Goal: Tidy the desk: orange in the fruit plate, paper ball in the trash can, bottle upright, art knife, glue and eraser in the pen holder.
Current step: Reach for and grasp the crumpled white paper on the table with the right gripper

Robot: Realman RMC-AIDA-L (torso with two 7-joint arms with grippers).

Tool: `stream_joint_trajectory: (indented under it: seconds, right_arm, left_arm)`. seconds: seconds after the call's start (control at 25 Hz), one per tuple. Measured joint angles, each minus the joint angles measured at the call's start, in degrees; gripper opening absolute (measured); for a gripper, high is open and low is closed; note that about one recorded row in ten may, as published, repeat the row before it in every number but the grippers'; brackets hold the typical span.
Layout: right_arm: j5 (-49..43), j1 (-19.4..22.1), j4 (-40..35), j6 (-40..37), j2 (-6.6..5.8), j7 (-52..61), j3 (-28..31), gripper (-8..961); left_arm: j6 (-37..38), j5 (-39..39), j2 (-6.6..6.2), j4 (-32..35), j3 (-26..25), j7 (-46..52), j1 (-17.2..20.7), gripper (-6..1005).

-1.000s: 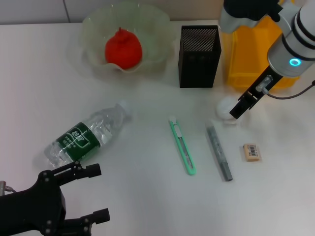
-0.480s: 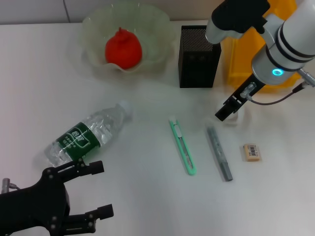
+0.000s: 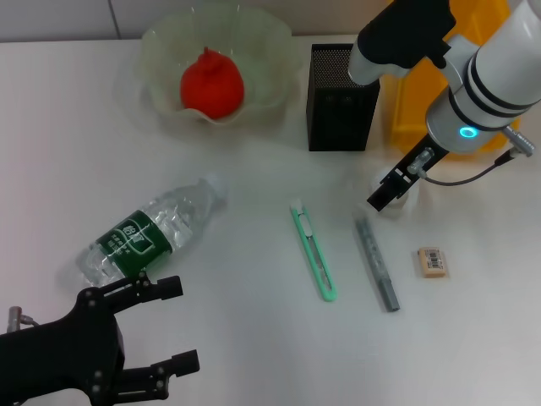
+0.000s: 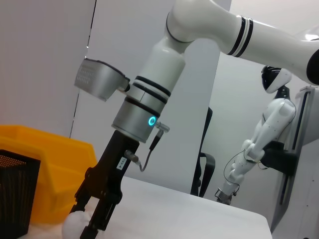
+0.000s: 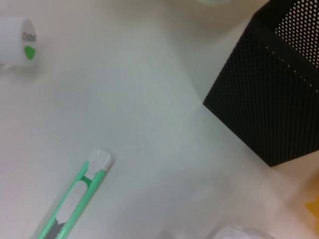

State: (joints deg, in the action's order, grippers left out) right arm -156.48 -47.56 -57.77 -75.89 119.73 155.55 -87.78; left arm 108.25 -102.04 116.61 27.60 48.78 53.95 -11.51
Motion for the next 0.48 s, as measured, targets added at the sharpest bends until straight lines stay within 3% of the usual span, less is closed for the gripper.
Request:
stream_joint_trajectory:
  seconds: [0.48]
  right_arm:
    - [0.04,0.5,1.44,2.51,-0.03,0.03,0.06,674]
  left_arm:
    - [-0.21,0.0,0.46,0.0,0.0,0.03,0.0,863]
